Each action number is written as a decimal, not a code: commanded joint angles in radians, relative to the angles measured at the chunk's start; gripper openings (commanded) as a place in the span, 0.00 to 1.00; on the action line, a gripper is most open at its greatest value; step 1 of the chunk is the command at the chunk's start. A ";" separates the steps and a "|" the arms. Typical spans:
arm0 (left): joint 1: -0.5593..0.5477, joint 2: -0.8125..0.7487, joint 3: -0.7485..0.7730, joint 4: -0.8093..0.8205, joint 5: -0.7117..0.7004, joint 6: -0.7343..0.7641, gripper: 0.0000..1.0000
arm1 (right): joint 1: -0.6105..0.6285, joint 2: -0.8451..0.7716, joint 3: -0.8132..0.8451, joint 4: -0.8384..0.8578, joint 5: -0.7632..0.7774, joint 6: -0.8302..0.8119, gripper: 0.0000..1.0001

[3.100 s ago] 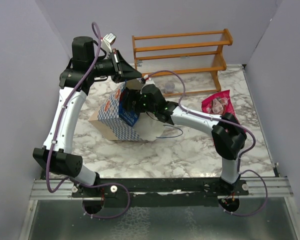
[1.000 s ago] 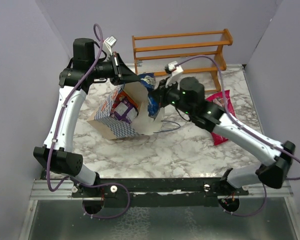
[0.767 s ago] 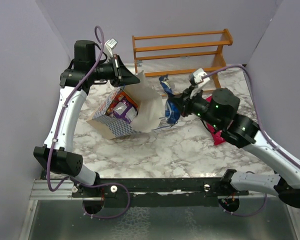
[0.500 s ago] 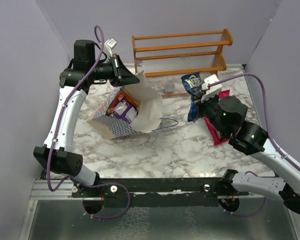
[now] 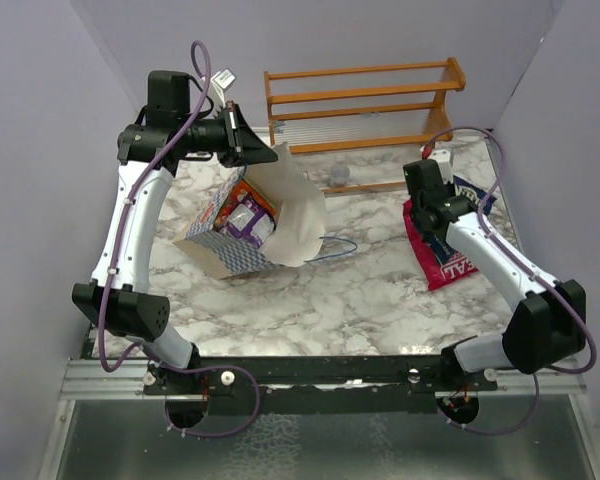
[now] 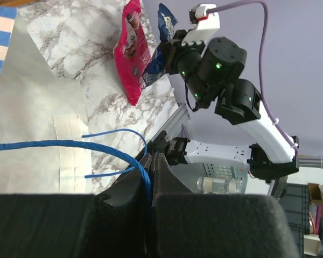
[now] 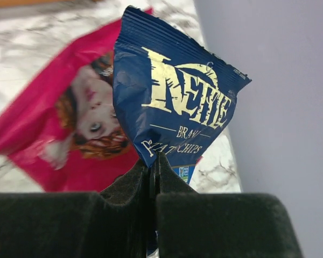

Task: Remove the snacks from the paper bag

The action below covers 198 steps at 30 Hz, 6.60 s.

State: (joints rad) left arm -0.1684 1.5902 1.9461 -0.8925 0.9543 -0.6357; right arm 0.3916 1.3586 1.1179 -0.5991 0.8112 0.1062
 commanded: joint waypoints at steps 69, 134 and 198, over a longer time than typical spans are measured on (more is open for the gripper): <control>0.009 -0.043 -0.042 0.181 0.114 -0.205 0.00 | 0.436 0.395 0.190 0.695 -1.036 -0.301 0.29; 0.006 -0.007 0.061 0.018 0.143 -0.117 0.00 | 0.438 0.761 0.382 0.814 -1.331 -0.333 0.28; 0.010 -0.138 -0.201 0.345 0.104 -0.243 0.00 | 0.168 -0.223 -0.031 -0.005 -0.395 0.087 0.01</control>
State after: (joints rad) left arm -0.1574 1.4868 1.7370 -0.6022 1.0424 -0.8719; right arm 0.6693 1.0683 1.0603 -0.4171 0.6006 -0.0368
